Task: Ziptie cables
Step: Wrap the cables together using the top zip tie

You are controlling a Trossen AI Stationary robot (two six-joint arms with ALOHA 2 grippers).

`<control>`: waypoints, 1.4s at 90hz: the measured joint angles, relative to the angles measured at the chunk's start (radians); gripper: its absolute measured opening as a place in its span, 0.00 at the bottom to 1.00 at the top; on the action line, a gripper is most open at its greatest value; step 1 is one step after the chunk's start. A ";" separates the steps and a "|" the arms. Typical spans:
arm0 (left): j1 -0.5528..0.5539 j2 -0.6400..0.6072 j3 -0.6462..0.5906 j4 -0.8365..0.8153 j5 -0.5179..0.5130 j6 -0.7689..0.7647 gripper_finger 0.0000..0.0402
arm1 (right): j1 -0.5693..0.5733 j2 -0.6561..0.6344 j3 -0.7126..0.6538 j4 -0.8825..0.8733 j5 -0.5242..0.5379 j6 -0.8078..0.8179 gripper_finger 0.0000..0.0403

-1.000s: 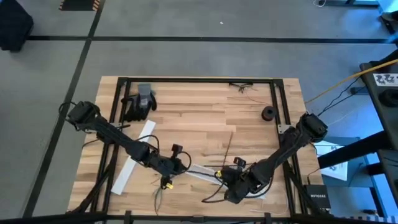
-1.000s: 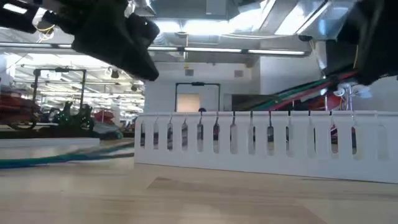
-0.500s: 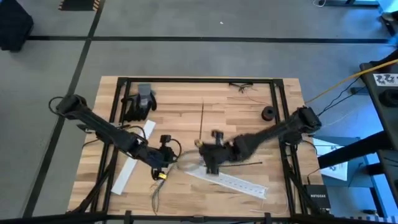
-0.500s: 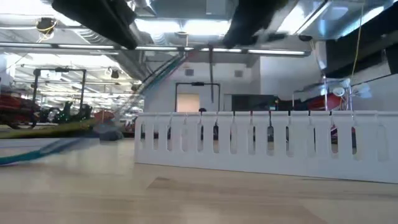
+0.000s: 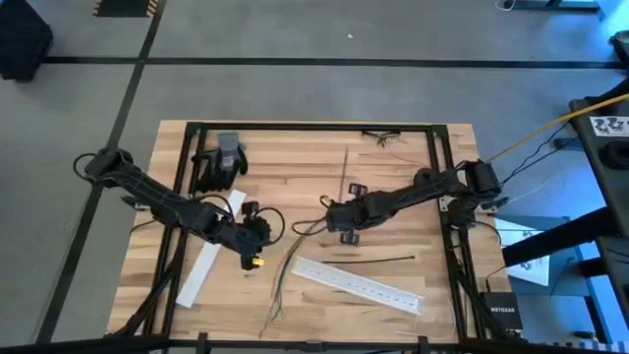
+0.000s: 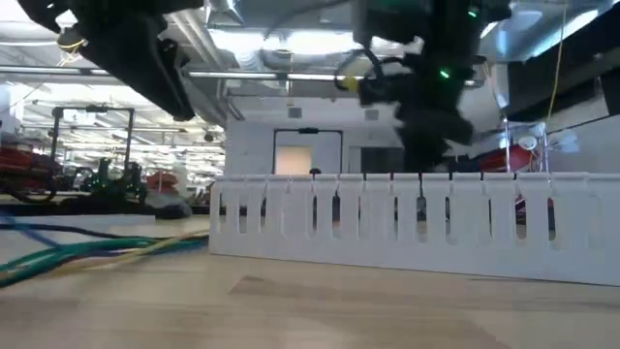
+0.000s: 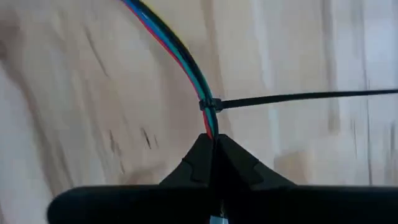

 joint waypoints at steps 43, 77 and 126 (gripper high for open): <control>0.056 0.001 -0.112 0.312 -0.001 0.034 0.36 | 0.344 -0.282 -0.138 -0.187 -0.229 0.362 0.53; 0.055 0.001 -0.123 0.347 -0.001 0.070 0.36 | 0.488 -0.314 -0.474 0.193 -0.220 0.613 0.38; 0.053 0.001 -0.123 0.340 0.000 0.081 0.36 | 0.490 -0.312 -0.516 0.267 -0.151 0.510 0.01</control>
